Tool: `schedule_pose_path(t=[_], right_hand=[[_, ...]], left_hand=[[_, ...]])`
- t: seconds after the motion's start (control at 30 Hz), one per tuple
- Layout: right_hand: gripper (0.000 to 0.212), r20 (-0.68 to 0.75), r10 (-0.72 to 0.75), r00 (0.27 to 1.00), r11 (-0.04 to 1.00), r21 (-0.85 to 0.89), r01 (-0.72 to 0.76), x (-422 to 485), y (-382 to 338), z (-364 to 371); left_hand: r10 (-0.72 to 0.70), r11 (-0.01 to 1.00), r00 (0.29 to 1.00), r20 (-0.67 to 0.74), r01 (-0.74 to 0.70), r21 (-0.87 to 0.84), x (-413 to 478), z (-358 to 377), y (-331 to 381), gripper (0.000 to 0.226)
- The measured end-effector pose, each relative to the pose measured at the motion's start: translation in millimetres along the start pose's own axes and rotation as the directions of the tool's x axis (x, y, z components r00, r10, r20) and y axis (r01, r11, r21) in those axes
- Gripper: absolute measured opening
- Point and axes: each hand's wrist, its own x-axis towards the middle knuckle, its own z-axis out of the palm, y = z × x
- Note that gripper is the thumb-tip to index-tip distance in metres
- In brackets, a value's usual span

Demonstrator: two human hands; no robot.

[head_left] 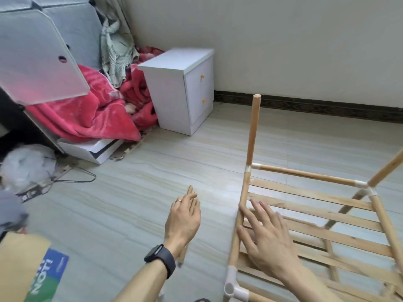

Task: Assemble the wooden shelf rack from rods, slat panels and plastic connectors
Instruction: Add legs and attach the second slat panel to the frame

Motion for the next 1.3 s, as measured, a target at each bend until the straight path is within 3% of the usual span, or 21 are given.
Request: schedule_pose_path(t=[0.17,0.3,0.47,0.67,0.83,1.07,1.17,1.3], right_hand=[[0.065,0.054,0.033,0.998,0.999,-0.038,-0.031,0.3,-0.2,8.1],[0.067,0.048,0.051,0.998,0.998,-0.049,-0.048,0.8,-3.1,3.6],[0.065,0.037,0.065,0.997,0.998,-0.021,-0.064,-0.2,-5.2,0.9],[0.064,0.020,0.059,0.998,0.998,-0.006,-0.058,-0.4,-6.2,0.1],[0.063,0.020,0.055,0.998,0.998,-0.020,-0.055,-0.7,-5.1,1.3],[0.063,0.011,0.051,0.999,0.999,-0.013,-0.051,-2.3,-6.1,0.8],[0.064,0.009,0.049,0.999,0.999,-0.007,-0.049,-1.1,-7.0,0.4],[0.064,-0.003,0.048,0.999,0.999,-0.003,-0.048,-0.6,-7.8,0.2]], left_hand=[[-0.310,0.929,0.919,0.243,0.238,0.284,-20.7,15.3,-93.3,0.037],[-0.416,0.854,0.852,0.318,0.245,0.459,-31.7,53.9,-110.6,0.038],[-0.450,0.750,0.849,0.275,0.192,0.633,-42.9,99.8,-120.7,0.044],[-0.416,0.728,0.888,0.195,0.197,0.657,-59.4,107.6,-129.1,0.038],[-0.490,0.690,0.833,0.257,0.190,0.699,-65.9,102.7,-146.7,0.034],[-0.481,0.730,0.841,0.248,0.228,0.644,-62.0,100.2,-142.8,0.037],[-0.440,0.710,0.868,0.230,0.180,0.680,-56.5,105.3,-141.9,0.038],[-0.469,0.672,0.846,0.255,0.154,0.724,-52.7,114.8,-142.5,0.037]])
